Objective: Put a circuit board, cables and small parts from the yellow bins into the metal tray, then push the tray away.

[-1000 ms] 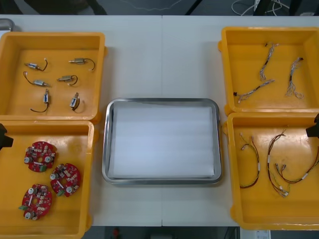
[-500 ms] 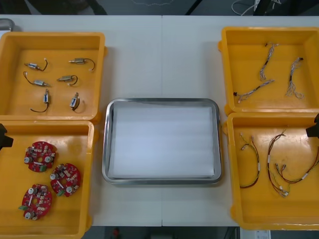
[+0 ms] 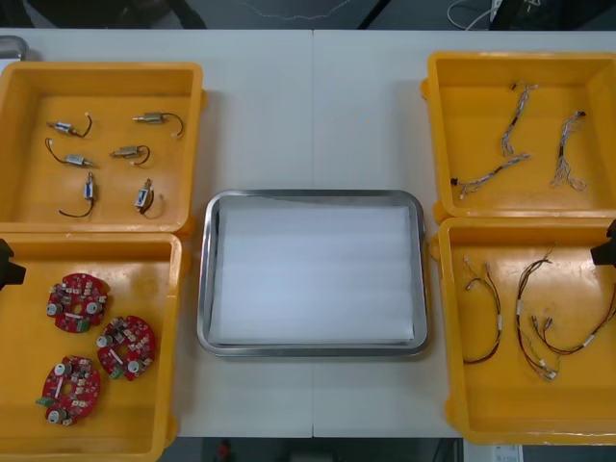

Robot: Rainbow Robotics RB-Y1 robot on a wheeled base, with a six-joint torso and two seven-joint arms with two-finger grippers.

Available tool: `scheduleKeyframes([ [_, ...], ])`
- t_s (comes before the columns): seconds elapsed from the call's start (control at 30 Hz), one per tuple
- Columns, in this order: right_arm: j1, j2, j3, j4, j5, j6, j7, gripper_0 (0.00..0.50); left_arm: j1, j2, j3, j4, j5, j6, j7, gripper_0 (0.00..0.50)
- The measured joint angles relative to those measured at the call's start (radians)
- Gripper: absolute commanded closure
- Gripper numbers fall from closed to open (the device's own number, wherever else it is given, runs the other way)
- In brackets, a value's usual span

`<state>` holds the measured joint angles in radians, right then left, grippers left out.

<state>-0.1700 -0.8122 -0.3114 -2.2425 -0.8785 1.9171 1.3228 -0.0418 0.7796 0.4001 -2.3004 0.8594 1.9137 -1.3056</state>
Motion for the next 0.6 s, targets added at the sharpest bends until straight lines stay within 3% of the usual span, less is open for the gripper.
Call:
scheduleKeyframes([
  [0.6,0.000,0.000,0.000,0.000,0.000,0.000,0.000,0.000,0.000,0.000,0.000,0.000,0.000,0.000,0.000,0.000],
])
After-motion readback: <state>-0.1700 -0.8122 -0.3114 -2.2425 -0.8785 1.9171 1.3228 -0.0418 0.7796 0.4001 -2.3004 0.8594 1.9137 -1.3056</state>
